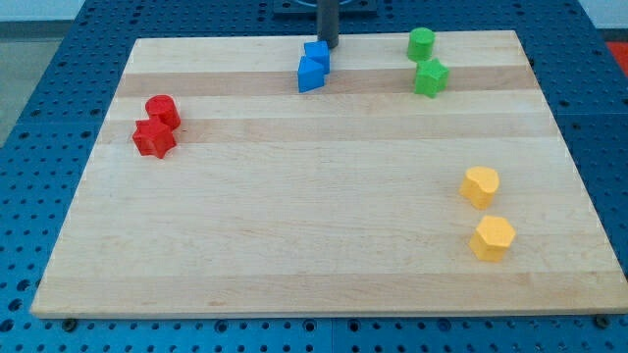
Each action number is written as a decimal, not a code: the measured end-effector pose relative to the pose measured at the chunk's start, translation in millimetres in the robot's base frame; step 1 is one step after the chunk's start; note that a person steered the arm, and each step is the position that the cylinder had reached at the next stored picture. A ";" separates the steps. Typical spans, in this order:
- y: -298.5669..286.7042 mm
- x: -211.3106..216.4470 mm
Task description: Move the blue cube vertically below to the green star
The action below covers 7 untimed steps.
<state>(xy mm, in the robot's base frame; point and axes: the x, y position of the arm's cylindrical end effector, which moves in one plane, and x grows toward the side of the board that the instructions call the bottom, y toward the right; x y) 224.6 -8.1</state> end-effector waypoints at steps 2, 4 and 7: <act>-42.4 42.8; -54.5 92.8; -59.4 117.7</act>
<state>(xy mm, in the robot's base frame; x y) 342.2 -67.5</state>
